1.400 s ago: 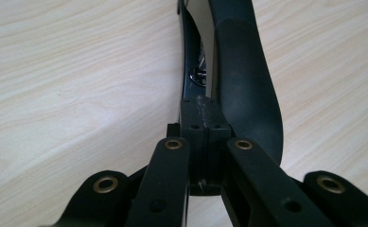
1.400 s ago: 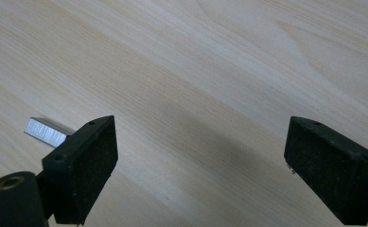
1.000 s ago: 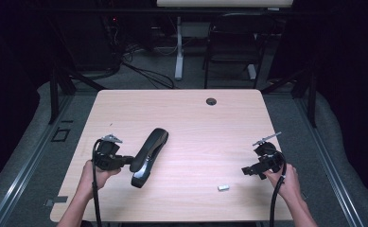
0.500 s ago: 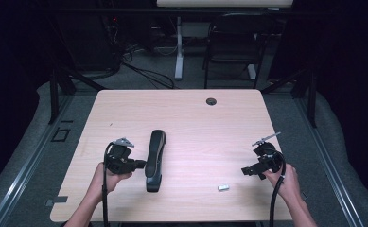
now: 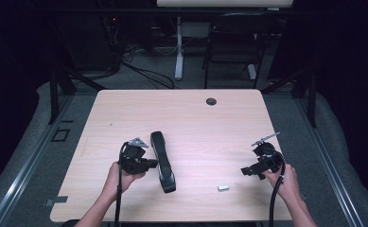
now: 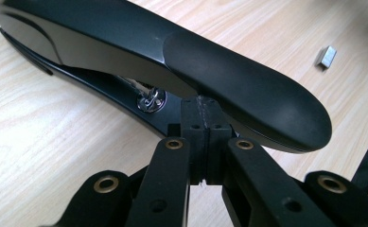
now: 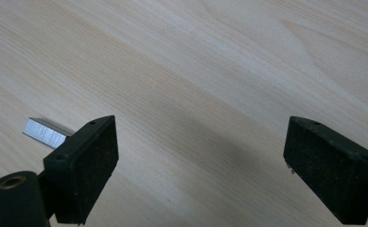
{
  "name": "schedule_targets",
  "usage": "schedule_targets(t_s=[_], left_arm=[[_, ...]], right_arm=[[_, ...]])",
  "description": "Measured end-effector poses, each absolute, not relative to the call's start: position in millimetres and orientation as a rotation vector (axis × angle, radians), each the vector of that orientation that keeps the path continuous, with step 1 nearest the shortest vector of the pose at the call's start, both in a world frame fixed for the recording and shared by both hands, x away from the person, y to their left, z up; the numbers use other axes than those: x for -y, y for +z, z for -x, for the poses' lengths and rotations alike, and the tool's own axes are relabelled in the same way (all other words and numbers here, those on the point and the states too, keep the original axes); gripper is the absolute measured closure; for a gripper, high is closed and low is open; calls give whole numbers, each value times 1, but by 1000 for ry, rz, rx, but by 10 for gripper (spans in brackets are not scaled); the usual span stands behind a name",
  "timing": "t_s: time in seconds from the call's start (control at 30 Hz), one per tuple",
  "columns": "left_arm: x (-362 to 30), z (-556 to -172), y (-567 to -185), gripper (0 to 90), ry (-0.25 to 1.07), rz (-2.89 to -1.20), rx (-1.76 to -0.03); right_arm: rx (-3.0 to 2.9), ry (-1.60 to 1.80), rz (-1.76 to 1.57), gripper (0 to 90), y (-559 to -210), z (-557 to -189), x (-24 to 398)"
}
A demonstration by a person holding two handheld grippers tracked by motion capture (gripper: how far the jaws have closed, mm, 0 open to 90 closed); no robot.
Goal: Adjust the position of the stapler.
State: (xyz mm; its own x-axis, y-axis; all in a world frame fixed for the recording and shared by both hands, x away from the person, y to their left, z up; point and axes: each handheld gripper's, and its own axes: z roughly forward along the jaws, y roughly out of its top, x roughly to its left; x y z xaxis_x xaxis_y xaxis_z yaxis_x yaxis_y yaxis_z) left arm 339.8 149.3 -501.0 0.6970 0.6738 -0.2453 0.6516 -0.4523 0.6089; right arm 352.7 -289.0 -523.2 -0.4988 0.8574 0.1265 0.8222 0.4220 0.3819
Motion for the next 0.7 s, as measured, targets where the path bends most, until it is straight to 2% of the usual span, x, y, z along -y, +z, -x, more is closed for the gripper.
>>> schedule_targets(t_s=[0.7], left_arm=[[-112, -348, -505, 900, 103, -2208, -934]], right_arm=[[-2562, 623, -1502, 111, -523, -353, 281]])
